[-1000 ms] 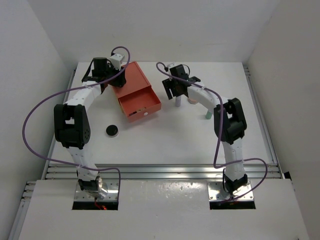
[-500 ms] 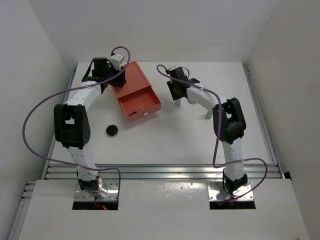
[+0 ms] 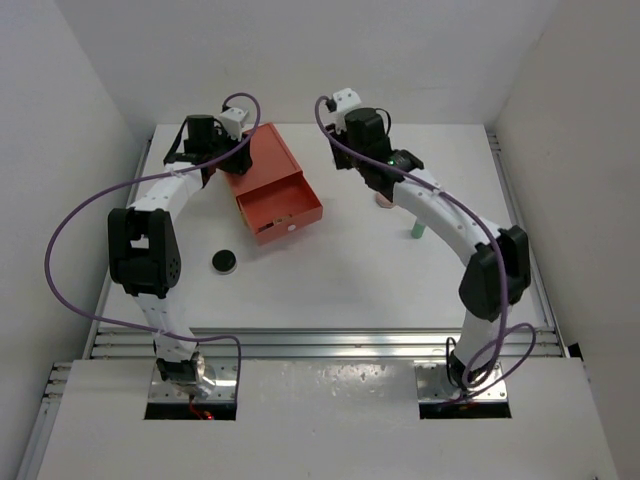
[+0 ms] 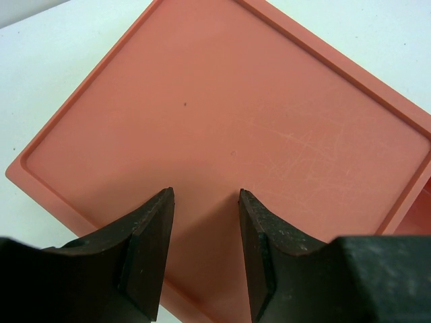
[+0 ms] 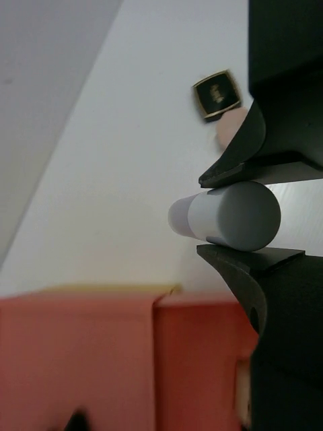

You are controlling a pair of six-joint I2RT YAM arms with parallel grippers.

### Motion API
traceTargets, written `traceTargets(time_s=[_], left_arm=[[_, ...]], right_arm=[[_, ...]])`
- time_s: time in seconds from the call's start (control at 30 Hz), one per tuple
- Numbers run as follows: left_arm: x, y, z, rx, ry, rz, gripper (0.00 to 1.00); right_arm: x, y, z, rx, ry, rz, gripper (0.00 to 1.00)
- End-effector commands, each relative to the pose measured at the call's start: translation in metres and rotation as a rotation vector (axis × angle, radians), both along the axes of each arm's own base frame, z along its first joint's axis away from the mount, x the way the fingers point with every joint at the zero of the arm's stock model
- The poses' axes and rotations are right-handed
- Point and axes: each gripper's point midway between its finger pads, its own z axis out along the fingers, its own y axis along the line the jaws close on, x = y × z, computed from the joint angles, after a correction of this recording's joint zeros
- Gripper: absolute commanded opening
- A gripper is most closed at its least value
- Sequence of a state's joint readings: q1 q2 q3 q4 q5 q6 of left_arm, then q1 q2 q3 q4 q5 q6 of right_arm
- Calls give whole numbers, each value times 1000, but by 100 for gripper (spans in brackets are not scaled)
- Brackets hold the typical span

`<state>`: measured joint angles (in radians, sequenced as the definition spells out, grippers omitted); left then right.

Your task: Organize the makeup

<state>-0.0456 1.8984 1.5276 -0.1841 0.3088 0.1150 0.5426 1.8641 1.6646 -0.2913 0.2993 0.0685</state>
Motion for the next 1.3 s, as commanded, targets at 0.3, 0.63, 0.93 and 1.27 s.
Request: traceTargets(time_s=[0.3, 0.63, 0.93, 1.27], left_arm=[[-23, 12, -58, 7, 190, 36, 49], [-23, 12, -58, 7, 190, 36, 49], [-23, 17, -58, 6, 190, 45, 49], [-22, 18, -58, 12, 189, 53, 49]], right_arm=[[-63, 161, 35, 616, 62, 477, 0], [-81, 206, -5, 823, 271, 607, 0], [-74, 187, -66, 724, 391, 487, 14], [-49, 172, -80, 609, 369, 446, 61]])
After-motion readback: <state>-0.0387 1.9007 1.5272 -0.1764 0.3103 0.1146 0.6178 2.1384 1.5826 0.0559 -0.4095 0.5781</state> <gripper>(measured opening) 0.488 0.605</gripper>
